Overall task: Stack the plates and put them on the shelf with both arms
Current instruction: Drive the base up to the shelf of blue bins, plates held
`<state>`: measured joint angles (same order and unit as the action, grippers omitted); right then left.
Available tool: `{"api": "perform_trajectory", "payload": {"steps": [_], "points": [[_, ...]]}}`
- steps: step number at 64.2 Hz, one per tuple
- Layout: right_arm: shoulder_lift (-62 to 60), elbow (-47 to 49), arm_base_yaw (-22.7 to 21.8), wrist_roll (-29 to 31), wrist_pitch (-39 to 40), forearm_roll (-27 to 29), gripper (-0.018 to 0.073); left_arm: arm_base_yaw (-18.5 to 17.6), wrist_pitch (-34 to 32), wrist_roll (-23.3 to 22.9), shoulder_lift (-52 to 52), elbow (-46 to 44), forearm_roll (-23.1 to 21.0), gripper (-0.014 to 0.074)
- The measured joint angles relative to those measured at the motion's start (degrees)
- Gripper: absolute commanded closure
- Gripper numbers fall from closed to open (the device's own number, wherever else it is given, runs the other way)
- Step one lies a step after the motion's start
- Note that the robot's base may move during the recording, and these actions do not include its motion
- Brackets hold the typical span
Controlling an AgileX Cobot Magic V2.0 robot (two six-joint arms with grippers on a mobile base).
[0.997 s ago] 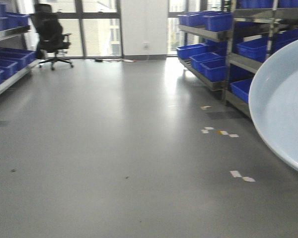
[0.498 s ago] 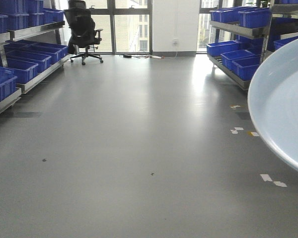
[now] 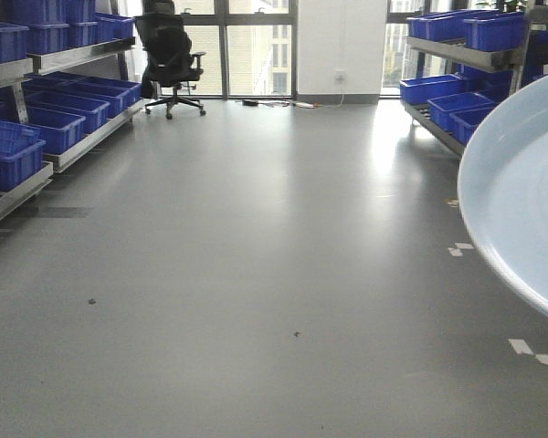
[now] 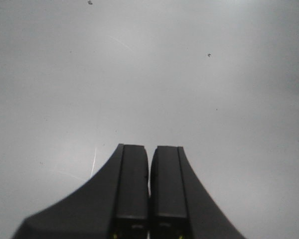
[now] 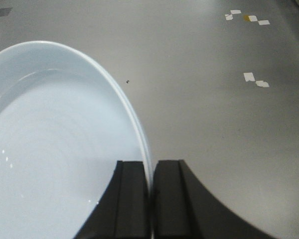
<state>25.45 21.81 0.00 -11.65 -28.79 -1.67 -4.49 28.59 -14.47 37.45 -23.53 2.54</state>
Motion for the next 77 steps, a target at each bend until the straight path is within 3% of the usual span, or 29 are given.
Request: {"api": "perform_trajectory", "payload": {"steps": [77], "points": [[0.0, 0.0, 0.0, 0.0, 0.0, 0.0, 0.0502, 0.0, 0.0, 0.0, 0.0, 0.0, 0.0, 0.0499]]}}
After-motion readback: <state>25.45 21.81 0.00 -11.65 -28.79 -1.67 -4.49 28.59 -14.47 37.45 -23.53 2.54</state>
